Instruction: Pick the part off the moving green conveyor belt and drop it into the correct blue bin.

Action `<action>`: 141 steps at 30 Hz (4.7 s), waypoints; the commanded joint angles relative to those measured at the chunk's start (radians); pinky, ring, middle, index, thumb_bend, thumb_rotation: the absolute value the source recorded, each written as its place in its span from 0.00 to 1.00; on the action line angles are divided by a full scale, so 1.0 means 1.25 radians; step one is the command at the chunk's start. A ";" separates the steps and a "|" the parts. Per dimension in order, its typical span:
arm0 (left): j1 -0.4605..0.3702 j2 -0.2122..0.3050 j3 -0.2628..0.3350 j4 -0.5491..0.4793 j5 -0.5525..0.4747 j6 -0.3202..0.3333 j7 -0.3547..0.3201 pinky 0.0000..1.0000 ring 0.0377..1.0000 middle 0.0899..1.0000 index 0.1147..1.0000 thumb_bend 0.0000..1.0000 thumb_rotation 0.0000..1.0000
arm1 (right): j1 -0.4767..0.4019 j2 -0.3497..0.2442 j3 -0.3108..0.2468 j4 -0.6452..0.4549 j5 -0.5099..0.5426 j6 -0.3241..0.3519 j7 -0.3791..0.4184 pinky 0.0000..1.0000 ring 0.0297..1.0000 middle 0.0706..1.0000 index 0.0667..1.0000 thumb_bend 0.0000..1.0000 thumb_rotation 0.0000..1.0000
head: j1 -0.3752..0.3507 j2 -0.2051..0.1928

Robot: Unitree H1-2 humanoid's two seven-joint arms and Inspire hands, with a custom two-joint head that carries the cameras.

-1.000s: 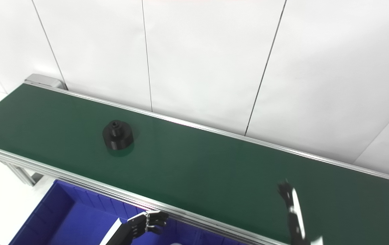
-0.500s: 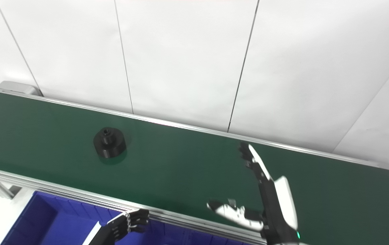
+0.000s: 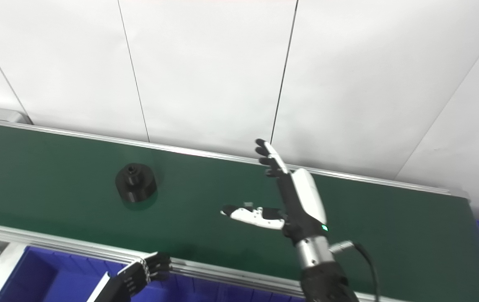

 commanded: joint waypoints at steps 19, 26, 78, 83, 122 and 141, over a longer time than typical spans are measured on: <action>-0.009 -0.024 0.038 -0.003 0.014 -0.028 -0.054 0.74 0.79 0.79 0.77 0.75 0.54 | -0.279 0.052 0.086 0.367 -0.028 -0.002 -0.043 0.72 0.82 0.89 0.93 0.88 0.46 | -0.005 -0.001; -0.006 0.001 0.007 -0.012 0.039 -0.028 -0.028 0.75 0.79 0.79 0.78 0.71 0.57 | -0.325 0.072 0.128 0.465 -0.038 -0.001 -0.053 0.75 0.83 0.87 0.94 0.88 0.49 | -0.004 0.001; 0.011 0.065 -0.127 -0.055 0.052 -0.028 0.130 0.74 0.79 0.80 0.79 0.63 0.52 | -0.286 0.027 0.306 0.532 -0.172 0.021 -0.172 0.31 0.37 0.43 0.45 0.53 0.00 | 0.006 0.042; 0.024 0.057 -0.121 -0.069 0.040 -0.028 0.123 0.75 0.78 0.80 0.78 0.57 0.46 | -0.182 -0.017 0.279 0.285 -0.201 0.081 -0.098 0.36 0.43 0.46 0.45 0.53 0.00 | -0.005 0.066; 0.027 0.020 -0.035 -0.157 -0.050 -0.028 -0.007 0.72 0.78 0.81 0.78 0.53 0.45 | 0.533 -0.163 0.128 -0.171 -0.362 0.070 0.038 0.42 0.38 0.45 0.54 0.51 0.00 | -0.075 0.247; 0.033 0.023 0.010 -0.158 -0.070 -0.028 -0.061 0.75 0.80 0.81 0.79 0.53 0.50 | 0.507 -0.054 0.094 -0.099 -0.466 0.093 -0.016 0.95 0.99 0.99 0.94 0.73 0.49 | -0.089 0.253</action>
